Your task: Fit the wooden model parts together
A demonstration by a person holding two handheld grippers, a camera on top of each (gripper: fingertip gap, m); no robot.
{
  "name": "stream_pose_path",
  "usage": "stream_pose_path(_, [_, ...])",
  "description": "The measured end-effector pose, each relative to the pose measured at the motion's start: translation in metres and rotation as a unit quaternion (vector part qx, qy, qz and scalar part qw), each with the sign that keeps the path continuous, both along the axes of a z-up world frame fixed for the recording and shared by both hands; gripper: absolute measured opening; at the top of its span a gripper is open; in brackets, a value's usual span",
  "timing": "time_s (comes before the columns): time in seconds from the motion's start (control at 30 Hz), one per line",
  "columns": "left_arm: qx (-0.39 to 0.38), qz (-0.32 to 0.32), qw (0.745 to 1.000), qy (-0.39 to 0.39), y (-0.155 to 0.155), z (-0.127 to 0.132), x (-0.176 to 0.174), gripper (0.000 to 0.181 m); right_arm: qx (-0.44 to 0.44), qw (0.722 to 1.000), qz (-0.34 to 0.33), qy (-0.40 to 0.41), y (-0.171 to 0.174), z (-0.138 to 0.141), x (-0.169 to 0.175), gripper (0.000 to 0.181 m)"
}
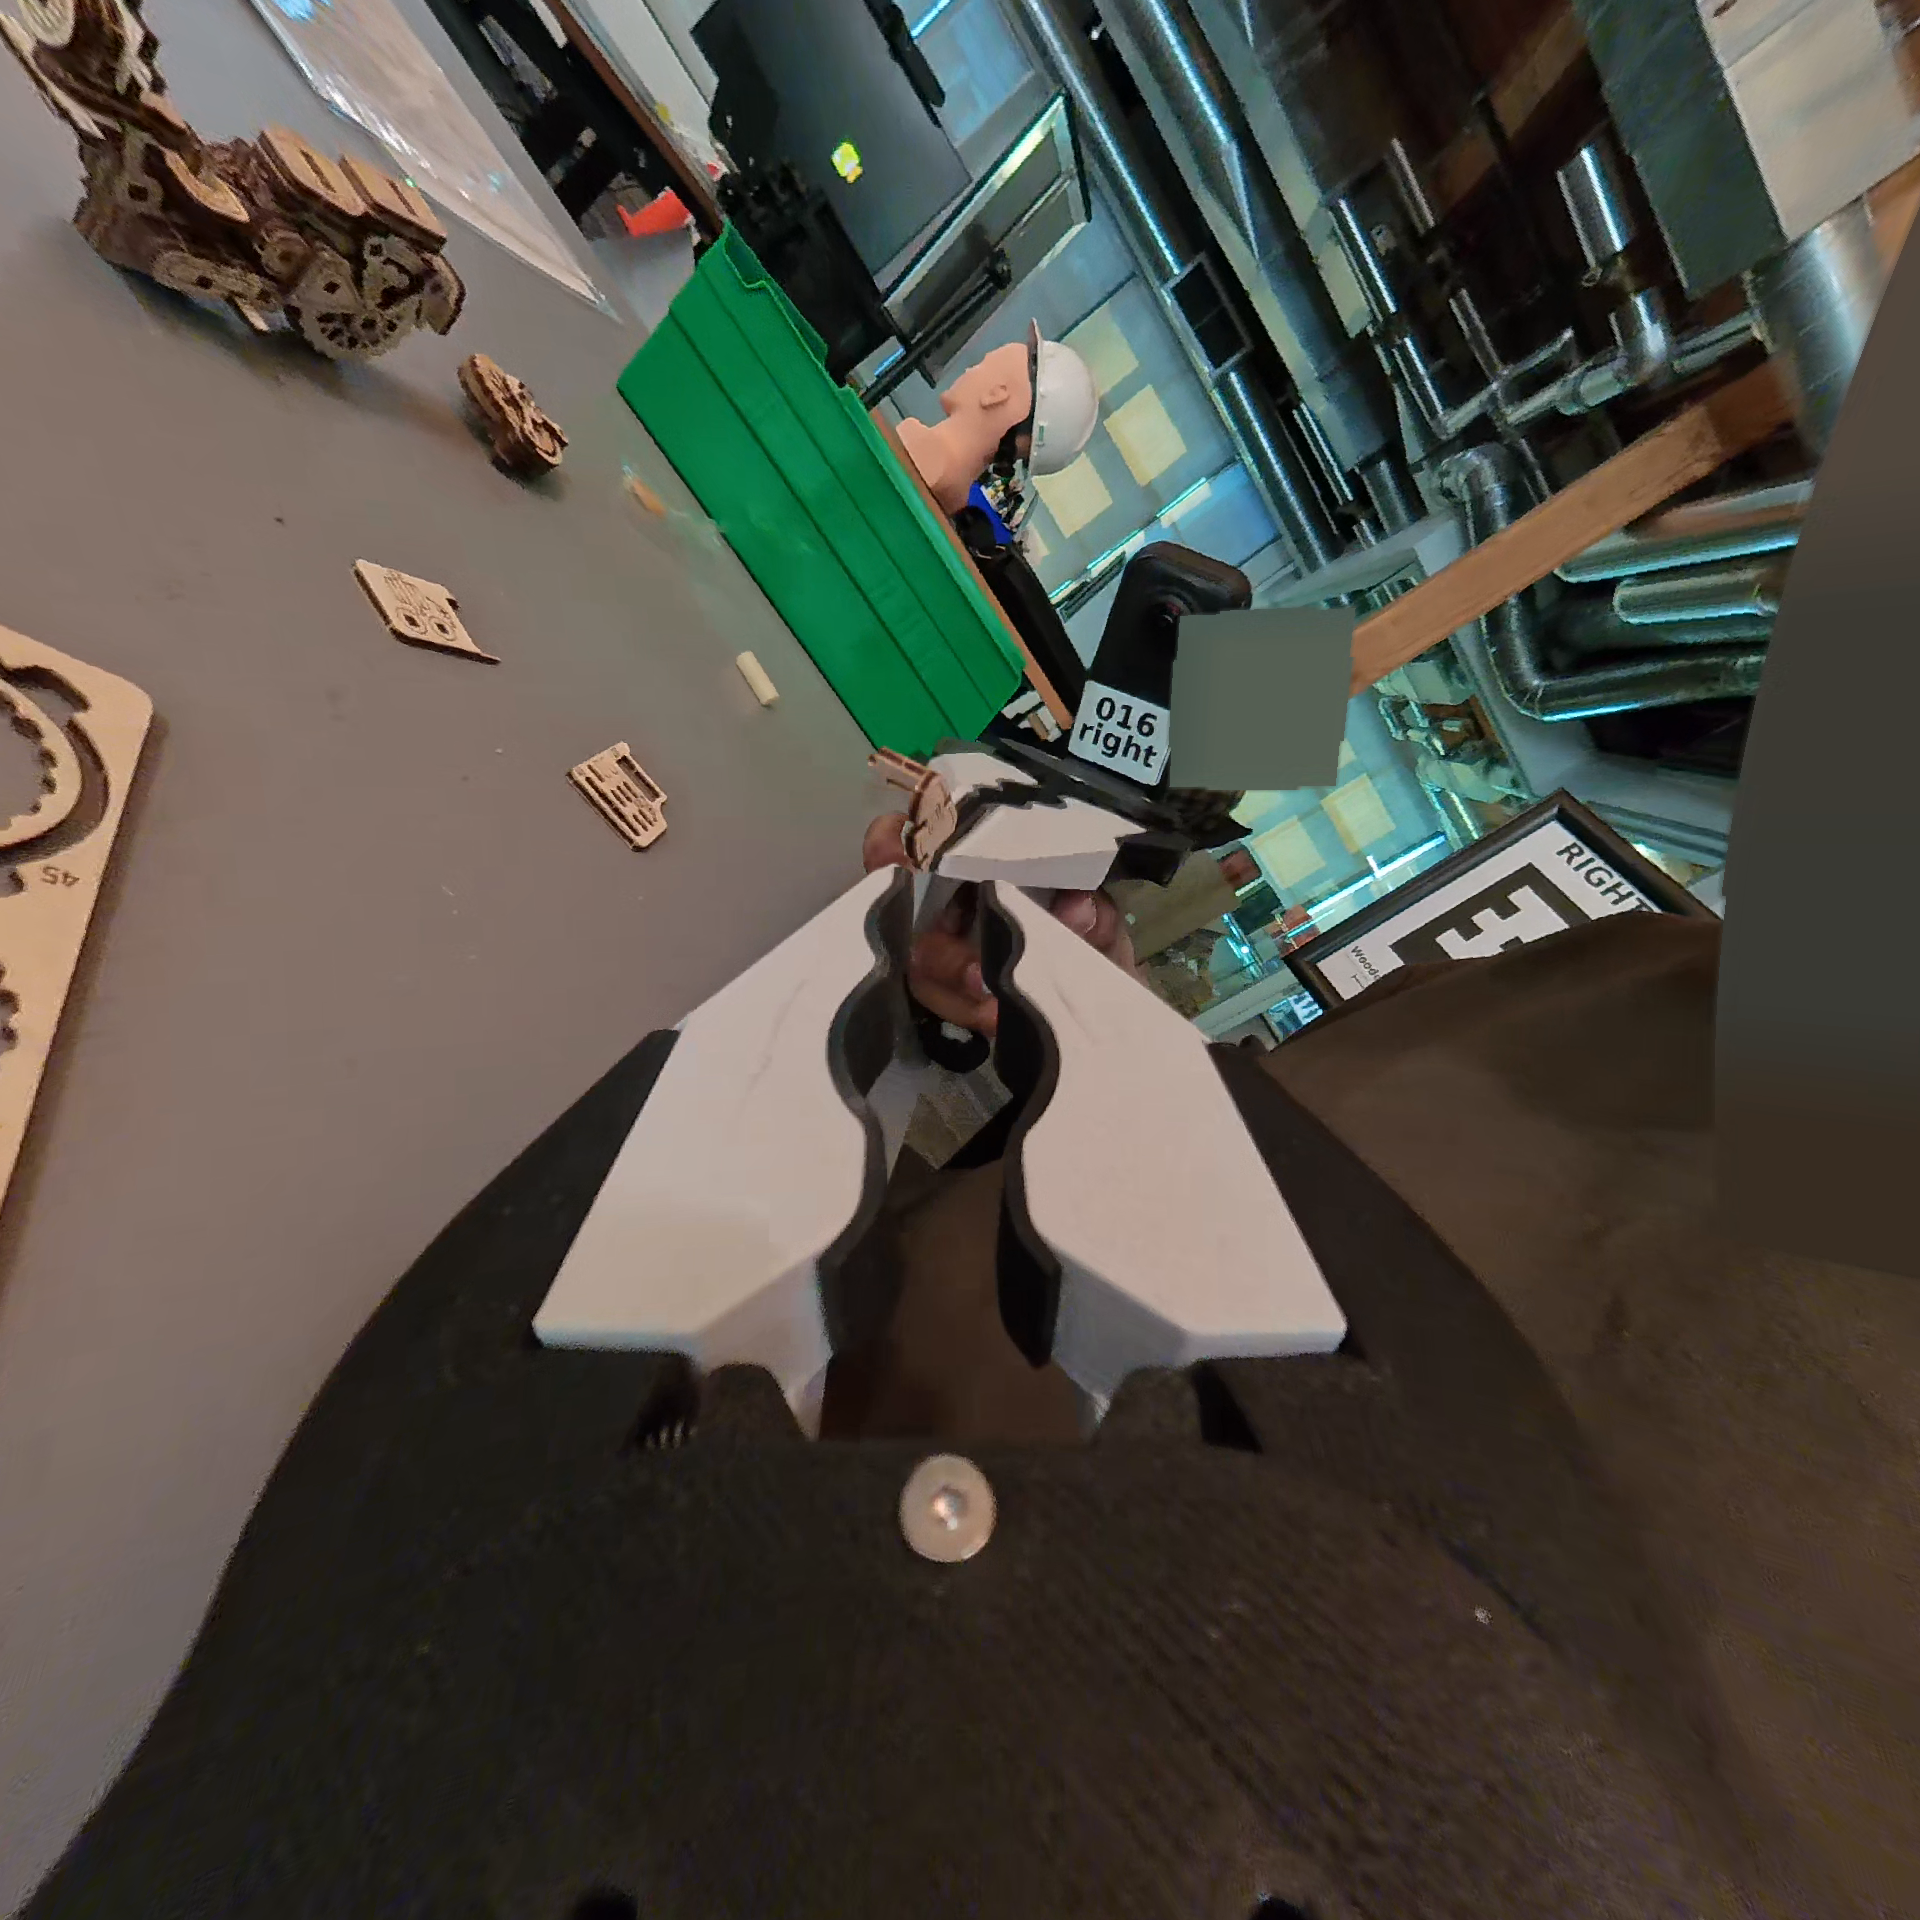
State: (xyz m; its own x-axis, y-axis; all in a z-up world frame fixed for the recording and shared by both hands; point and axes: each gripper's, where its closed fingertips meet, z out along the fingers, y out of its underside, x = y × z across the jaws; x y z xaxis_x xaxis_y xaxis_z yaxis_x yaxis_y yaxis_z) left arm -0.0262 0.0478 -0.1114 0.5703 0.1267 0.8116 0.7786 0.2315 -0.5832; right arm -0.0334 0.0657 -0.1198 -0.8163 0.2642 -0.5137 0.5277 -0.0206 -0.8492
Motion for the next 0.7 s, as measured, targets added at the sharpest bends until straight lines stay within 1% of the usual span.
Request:
stream_pose_path(0.17, [-0.011,0.020,1.000,0.013,-0.003,0.000,-0.004,0.010,0.003,1.000,0.023,0.003,-0.006,-0.001,0.009,0.001])
stream_pose_path(0.37, [-0.032,0.002,0.999,0.012,0.004,-0.006,0.001,0.015,-0.004,0.999,0.035,-0.005,-0.007,0.000,0.012,0.001])
stream_pose_path(0.5, [-0.028,-0.006,1.000,0.013,0.006,-0.005,0.003,0.011,-0.007,0.998,0.053,-0.014,-0.009,-0.001,0.018,0.001])
stream_pose_path(0.57, [-0.022,-0.014,1.000,0.017,0.006,-0.003,0.006,0.004,-0.004,0.998,0.054,-0.012,-0.010,-0.002,0.019,0.001])
stream_pose_path(0.7, [-0.018,-0.018,0.999,0.021,0.007,-0.001,0.008,0.002,-0.007,0.998,0.059,-0.015,-0.010,-0.001,0.020,0.001])
